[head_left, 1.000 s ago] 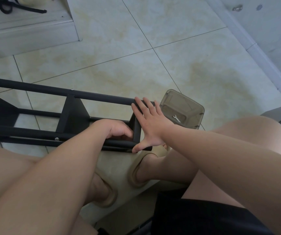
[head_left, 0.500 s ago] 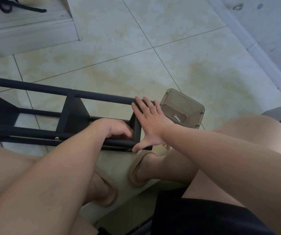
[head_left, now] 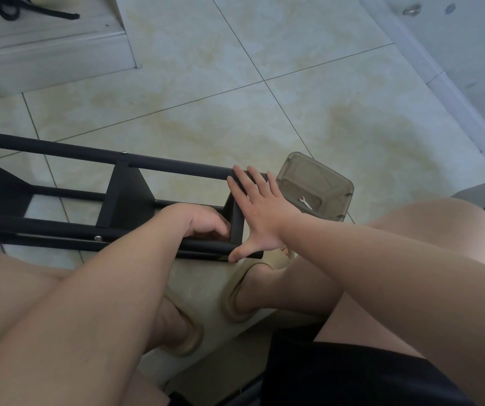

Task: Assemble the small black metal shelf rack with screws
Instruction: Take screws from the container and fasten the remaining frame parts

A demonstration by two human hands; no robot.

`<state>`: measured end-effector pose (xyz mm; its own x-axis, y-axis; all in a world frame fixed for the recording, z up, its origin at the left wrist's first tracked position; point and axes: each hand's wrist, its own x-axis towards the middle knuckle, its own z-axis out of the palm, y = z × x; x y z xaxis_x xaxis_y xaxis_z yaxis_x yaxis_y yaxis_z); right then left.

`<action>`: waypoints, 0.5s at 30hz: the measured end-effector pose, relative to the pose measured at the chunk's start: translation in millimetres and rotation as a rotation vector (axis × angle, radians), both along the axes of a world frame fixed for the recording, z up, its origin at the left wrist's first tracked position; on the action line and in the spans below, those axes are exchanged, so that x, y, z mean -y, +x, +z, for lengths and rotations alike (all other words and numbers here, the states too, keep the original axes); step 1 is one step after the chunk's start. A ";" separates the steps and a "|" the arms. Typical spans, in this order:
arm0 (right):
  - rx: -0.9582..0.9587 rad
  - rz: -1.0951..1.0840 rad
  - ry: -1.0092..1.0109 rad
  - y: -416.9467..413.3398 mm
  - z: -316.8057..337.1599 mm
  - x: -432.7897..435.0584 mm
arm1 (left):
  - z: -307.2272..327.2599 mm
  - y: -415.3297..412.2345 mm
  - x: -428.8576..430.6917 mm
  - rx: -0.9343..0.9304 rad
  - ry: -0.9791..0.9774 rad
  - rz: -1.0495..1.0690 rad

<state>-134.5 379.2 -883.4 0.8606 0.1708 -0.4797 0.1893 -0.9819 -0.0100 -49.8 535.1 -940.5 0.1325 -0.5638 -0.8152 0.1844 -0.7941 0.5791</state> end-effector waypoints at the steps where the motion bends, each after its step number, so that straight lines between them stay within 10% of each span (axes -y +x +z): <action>1: 0.000 0.000 0.000 -0.1 0.2 -0.1 | 0.3 -0.1 -0.1 0.001 -0.014 -0.002; 15: -0.013 -0.006 0.016 0.3 -1.2 1.1 | 3.1 -2.4 0.6 -0.004 -0.018 0.144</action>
